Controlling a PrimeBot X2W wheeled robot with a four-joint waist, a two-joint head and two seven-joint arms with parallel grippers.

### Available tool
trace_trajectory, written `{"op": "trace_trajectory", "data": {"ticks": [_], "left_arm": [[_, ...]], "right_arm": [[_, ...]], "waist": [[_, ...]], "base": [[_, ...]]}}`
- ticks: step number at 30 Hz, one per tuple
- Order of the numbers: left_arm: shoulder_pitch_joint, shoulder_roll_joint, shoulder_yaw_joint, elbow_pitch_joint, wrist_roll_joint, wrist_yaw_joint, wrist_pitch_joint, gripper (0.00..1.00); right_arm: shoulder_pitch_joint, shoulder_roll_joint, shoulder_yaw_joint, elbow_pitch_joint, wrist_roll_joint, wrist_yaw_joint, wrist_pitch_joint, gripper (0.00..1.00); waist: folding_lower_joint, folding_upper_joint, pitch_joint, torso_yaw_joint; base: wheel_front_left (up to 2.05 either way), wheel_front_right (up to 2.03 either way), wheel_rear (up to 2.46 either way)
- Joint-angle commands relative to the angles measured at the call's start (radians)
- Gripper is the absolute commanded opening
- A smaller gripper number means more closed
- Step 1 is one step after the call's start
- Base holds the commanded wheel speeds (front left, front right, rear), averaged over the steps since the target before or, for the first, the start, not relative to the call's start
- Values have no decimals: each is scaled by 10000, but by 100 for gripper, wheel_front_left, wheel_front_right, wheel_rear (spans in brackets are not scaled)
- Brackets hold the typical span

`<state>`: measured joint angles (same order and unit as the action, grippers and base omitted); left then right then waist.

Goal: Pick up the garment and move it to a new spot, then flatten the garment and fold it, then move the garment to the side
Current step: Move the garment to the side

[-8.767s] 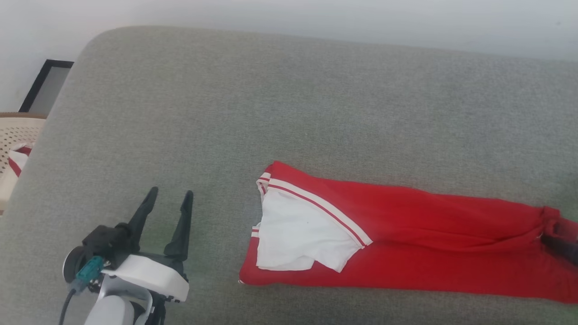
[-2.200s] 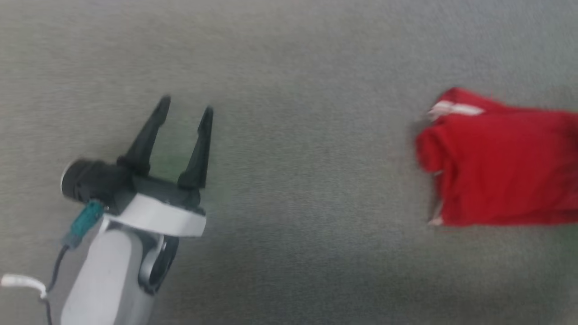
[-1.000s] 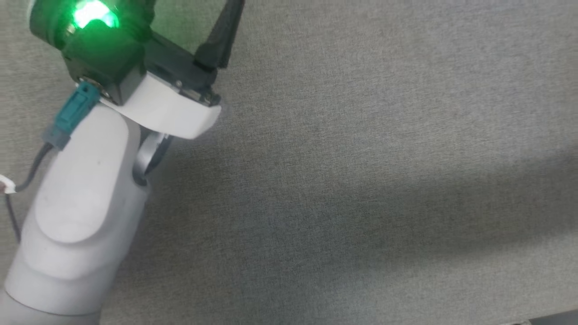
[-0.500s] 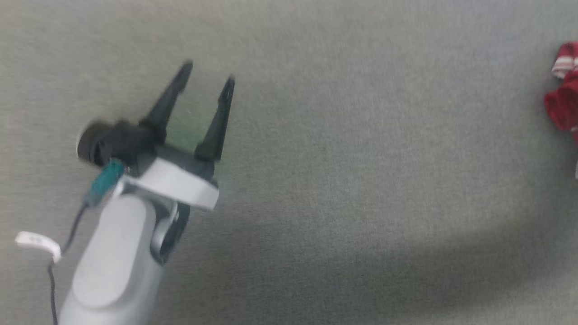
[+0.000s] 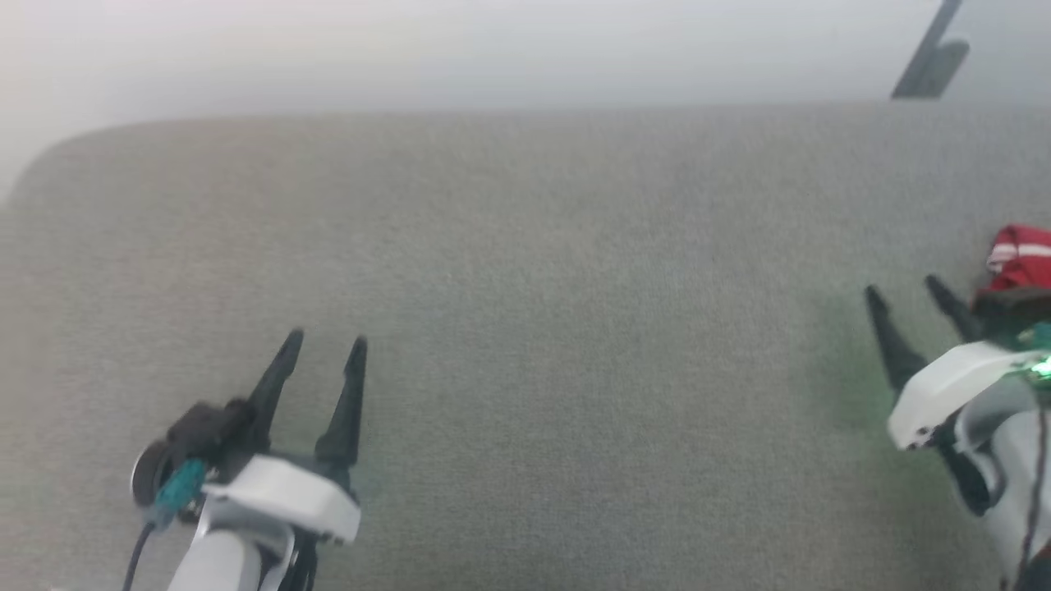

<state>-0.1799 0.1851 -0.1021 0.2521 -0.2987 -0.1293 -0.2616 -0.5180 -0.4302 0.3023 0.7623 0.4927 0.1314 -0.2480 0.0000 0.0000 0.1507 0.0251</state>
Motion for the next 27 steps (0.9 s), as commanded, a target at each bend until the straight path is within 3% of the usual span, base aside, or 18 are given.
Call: {"op": "trace_trajectory", "data": {"ticks": [1,7,16,27], "left_arm": [[314,-15,162,-17,45,-14,-43,100],[1295,-149,723,-84,93,-14,-43,100],[2108,-306,1211,-367,52,-14,-43,100],[2927,-216,1486,-1158,37,-14,-43,100]], "right_arm": [[221,156,72,-122,19,-14,-106,100],[866,694,-92,-622,-41,-14,-182,100],[2162,1222,-1160,-2386,-574,-14,-178,100],[4031,1490,-2286,-4150,-1115,-13,-180,100]], "waist": [[0,0,-548,302],[0,0,-1241,324],[0,0,-1701,159],[0,0,-1949,-12]], "base": [[0,0,0],[0,0,0],[0,0,0],[0,0,0]]}}
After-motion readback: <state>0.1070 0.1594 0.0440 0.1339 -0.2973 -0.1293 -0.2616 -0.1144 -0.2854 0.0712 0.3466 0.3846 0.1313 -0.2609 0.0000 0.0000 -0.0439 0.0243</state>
